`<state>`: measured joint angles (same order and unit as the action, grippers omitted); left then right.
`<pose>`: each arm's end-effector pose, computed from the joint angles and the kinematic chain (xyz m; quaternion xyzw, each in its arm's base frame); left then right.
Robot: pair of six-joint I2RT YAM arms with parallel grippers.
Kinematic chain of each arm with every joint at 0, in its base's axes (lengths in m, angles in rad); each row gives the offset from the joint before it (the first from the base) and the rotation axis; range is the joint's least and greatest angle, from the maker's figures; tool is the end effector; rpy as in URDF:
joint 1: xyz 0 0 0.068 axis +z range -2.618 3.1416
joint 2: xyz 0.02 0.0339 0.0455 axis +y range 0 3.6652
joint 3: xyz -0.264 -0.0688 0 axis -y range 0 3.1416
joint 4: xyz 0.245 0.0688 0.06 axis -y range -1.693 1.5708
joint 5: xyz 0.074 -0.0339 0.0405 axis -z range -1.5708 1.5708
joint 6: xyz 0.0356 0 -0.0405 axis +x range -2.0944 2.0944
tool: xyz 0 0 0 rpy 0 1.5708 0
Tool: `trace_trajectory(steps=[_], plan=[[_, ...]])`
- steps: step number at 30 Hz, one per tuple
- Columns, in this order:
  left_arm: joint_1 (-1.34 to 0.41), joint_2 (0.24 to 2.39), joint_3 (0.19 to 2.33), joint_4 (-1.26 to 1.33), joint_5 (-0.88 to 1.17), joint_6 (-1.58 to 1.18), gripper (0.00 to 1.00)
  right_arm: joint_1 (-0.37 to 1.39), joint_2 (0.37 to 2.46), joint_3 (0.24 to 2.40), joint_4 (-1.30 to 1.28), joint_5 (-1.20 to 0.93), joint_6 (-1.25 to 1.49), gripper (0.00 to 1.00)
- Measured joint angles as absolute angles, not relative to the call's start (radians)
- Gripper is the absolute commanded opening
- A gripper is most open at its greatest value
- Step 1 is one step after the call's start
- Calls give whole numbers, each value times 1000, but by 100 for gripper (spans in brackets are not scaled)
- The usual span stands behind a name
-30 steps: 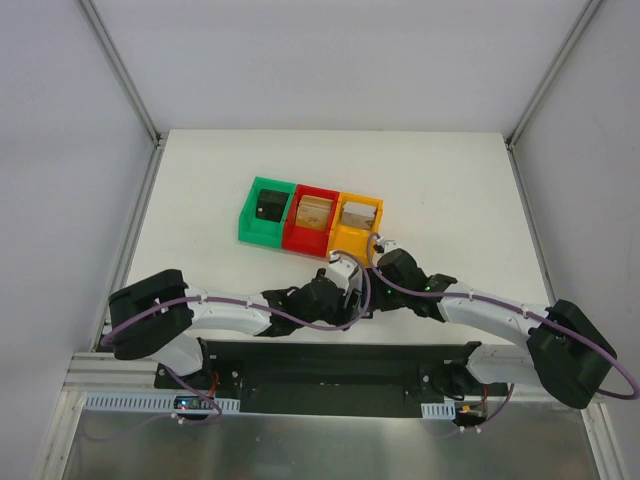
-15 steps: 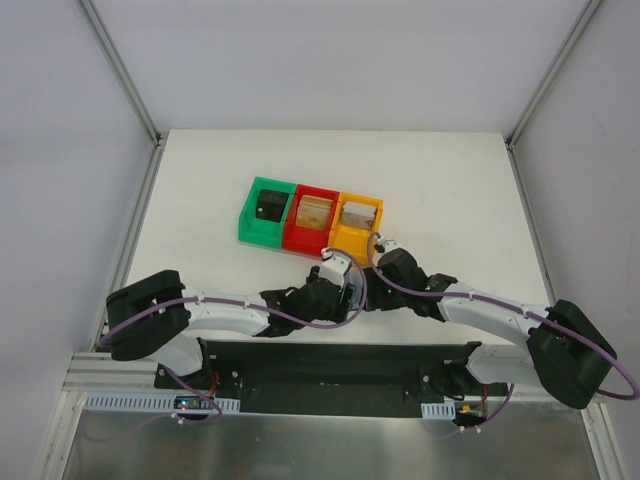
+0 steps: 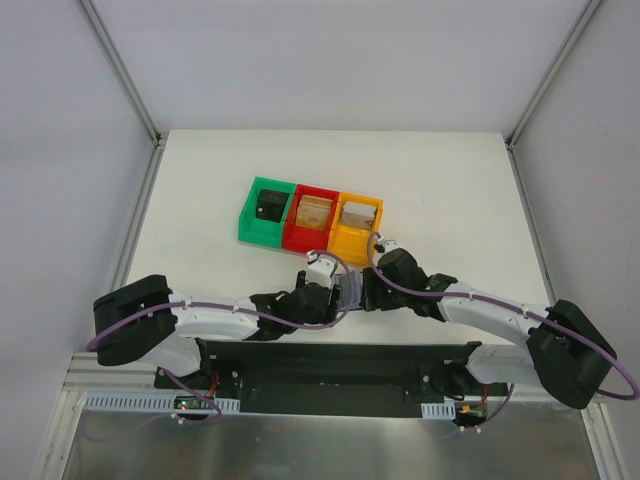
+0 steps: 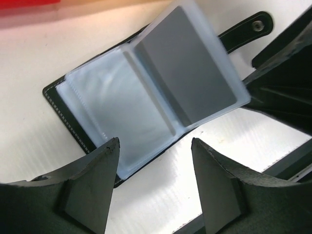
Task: Take the credit cards out of the card holder
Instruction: Remove the credit card from the card holder.
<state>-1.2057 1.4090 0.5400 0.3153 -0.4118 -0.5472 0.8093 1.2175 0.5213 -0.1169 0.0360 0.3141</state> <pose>0.1105 -0.2491 0.1696 0.1823 0.8413 -0.2520 0.4422 0.1599 0.1659 0.1705 -0.2212 0.9022 0.1828 0.3219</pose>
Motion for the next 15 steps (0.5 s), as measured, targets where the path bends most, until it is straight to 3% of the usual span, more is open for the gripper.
trace_trajectory(steps=[15], plan=[[-1218,1403,494,418,-389,-492,68,809,1219,521,-117,36,314,60]])
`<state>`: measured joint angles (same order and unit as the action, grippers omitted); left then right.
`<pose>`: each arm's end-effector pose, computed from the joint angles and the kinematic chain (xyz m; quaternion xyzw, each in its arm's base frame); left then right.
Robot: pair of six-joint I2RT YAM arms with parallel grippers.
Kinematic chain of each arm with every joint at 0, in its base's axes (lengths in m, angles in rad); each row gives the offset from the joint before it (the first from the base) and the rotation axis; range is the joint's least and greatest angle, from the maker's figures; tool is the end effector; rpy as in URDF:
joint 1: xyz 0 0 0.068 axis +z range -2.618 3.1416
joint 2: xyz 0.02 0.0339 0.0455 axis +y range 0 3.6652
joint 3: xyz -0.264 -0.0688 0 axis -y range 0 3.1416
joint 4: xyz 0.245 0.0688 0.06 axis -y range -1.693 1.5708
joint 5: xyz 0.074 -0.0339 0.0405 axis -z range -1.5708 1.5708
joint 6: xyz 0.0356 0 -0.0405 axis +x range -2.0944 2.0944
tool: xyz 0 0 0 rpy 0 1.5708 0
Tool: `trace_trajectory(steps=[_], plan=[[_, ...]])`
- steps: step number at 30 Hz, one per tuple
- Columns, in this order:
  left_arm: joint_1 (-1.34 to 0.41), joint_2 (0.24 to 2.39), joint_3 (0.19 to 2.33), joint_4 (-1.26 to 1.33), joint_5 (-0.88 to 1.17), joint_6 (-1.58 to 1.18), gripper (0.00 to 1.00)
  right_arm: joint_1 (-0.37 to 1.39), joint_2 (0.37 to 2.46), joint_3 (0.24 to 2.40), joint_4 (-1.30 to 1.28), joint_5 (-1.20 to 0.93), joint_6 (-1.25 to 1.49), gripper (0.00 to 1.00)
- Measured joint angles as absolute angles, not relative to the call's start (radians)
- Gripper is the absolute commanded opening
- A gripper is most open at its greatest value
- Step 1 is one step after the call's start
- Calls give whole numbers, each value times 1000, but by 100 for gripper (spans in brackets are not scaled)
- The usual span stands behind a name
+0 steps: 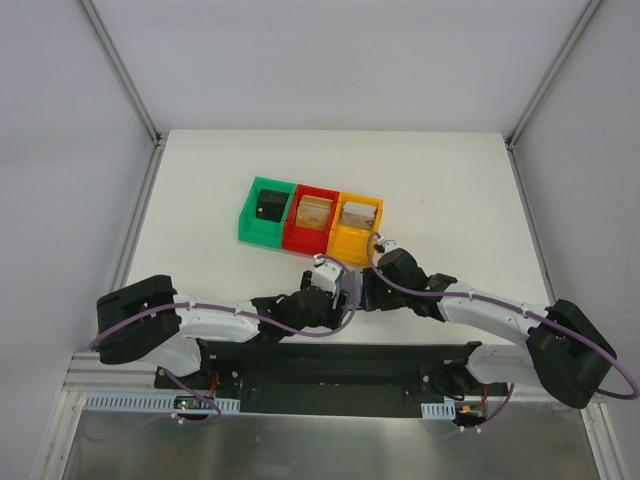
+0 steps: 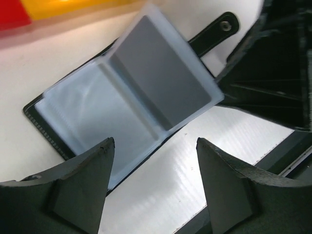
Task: Take the credit cards out of the card holder
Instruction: Remove the credit card from the card holder.
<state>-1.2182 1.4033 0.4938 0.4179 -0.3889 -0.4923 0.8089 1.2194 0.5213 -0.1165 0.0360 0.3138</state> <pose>0.1052 -0.2469 0.1668 0.2060 0.8222 -0.2717 0.4558 0.1601 0.1659 0.1701 -0.2212 0.9025 0.1823 0.3214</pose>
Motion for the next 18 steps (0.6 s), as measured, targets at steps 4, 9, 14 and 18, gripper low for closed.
trace_trajectory(steps=[4,9,14,18], plan=[[-1248,1465,539,447,-387,-416,68,809,1223,521,-117,36,314,60],[-1279,1514,586,460,-429,-342,66,809,1223,521,-117,36,314,60],[-1283,1554,626,447,-496,-304,64,809,1225,521,-117,36,313,61],[-1283,1572,648,416,-539,-294,63,807,1230,522,-116,35,313,60]])
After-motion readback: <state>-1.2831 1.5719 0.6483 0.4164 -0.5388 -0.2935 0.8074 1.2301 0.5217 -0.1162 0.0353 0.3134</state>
